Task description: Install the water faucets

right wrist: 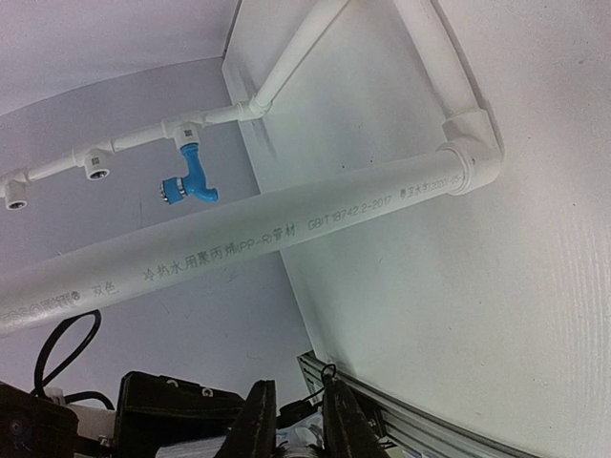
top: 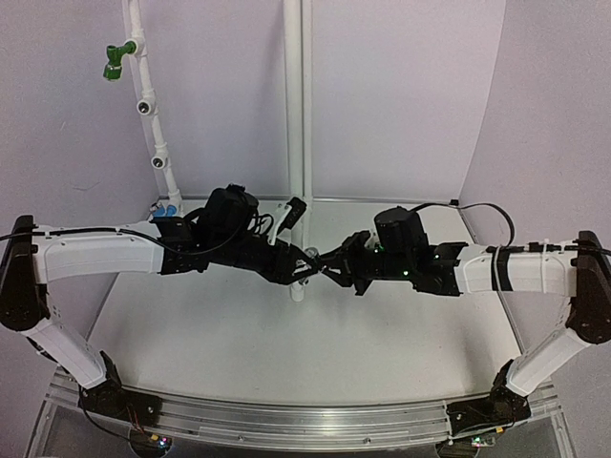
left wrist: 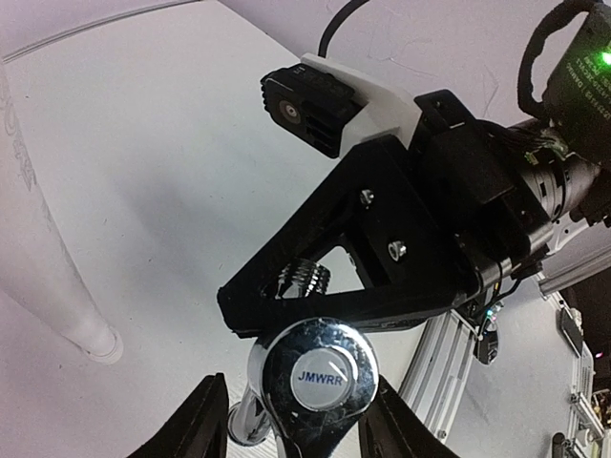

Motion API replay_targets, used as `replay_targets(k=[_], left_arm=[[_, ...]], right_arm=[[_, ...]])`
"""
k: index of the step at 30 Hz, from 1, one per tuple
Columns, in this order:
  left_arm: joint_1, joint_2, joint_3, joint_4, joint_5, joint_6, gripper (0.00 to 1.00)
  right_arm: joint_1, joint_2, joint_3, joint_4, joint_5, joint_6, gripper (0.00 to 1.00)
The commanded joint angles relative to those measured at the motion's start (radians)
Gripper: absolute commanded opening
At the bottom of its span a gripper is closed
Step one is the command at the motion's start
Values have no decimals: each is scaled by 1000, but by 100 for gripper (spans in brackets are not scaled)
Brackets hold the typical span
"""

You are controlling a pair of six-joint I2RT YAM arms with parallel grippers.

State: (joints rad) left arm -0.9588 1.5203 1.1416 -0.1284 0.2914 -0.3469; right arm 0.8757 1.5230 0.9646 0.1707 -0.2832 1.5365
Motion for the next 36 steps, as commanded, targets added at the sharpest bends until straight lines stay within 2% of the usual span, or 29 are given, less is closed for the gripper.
replay_targets(k=[1, 9, 13, 22, 23, 25, 28, 29, 30, 31, 34, 36], left_arm=[[-9, 8, 59, 52, 3, 20, 47], [-17, 25, 74, 62, 10, 17, 48], [-19, 28, 82, 52, -3, 23, 44], [-20, 2, 61, 78, -18, 13, 17], [-20, -4, 56, 87, -18, 10, 13], [-20, -18, 44, 102, -18, 4, 6], [-18, -53, 17, 108, -19, -10, 0], [-18, -64, 8, 105, -17, -14, 0], [-17, -77, -1, 101, -15, -19, 0], [-15, -89, -12, 95, -13, -22, 0], [-4, -131, -46, 63, 13, -35, 0], [9, -164, -69, 36, 26, -49, 0]], right_arm=[[4, 5, 52, 45, -10, 10, 0], [3, 8, 50, 55, -23, 8, 0], [4, 8, 48, 57, -26, 7, 0], [5, 6, 42, 61, -21, -23, 0], [5, 7, 42, 66, -20, -50, 4], [5, -1, 31, 82, -3, -145, 26], [4, -46, -26, 95, 65, -286, 79], [4, -69, -51, 95, 97, -345, 91], [5, -95, -73, 94, 130, -419, 97], [2, -116, -87, 92, 146, -499, 98], [-3, -159, -84, 43, 189, -773, 98], [-4, -156, -27, -55, 239, -955, 98]])
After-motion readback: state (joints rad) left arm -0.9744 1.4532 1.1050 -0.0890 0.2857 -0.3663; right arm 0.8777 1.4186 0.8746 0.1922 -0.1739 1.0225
